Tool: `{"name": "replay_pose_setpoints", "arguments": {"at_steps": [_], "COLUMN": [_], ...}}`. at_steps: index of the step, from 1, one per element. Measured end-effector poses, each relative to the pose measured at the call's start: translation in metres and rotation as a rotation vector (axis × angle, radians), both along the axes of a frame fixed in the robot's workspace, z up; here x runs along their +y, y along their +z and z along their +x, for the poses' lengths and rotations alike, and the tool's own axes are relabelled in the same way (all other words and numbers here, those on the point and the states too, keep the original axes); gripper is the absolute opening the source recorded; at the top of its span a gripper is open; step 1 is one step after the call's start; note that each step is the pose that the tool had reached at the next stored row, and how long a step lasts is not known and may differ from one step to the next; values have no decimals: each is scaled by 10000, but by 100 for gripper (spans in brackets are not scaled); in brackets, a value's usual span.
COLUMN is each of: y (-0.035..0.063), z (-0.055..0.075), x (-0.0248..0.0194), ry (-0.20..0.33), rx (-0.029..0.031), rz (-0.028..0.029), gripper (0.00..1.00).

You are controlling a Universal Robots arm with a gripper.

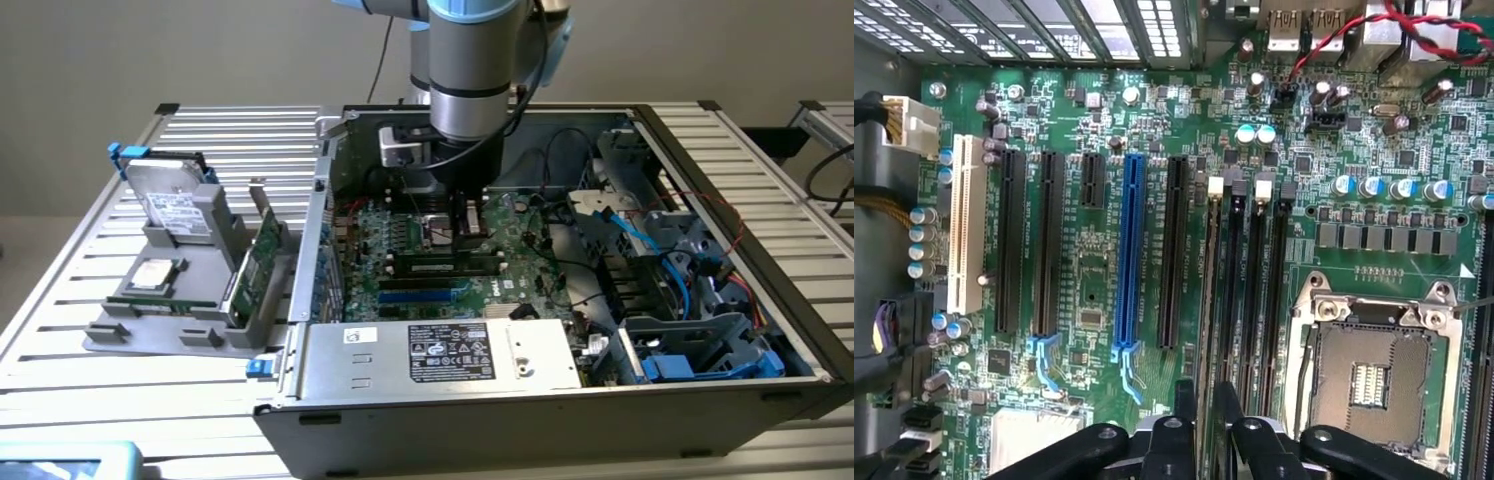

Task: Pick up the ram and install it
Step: 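Insert the ram into the slot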

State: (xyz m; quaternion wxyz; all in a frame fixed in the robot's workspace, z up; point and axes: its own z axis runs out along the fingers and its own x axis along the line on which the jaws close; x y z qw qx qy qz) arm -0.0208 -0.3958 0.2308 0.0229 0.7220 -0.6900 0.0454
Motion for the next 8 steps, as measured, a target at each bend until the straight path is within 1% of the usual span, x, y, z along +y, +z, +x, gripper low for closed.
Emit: {"name": "replay_pose_setpoints", "arguments": {"at_steps": [3,8], "y": [50,146], "z": [30,103], "x": [0,-8], "ry": [1,0], "rx": [53,197], "rz": [1,0], "gripper": [22,22]}}
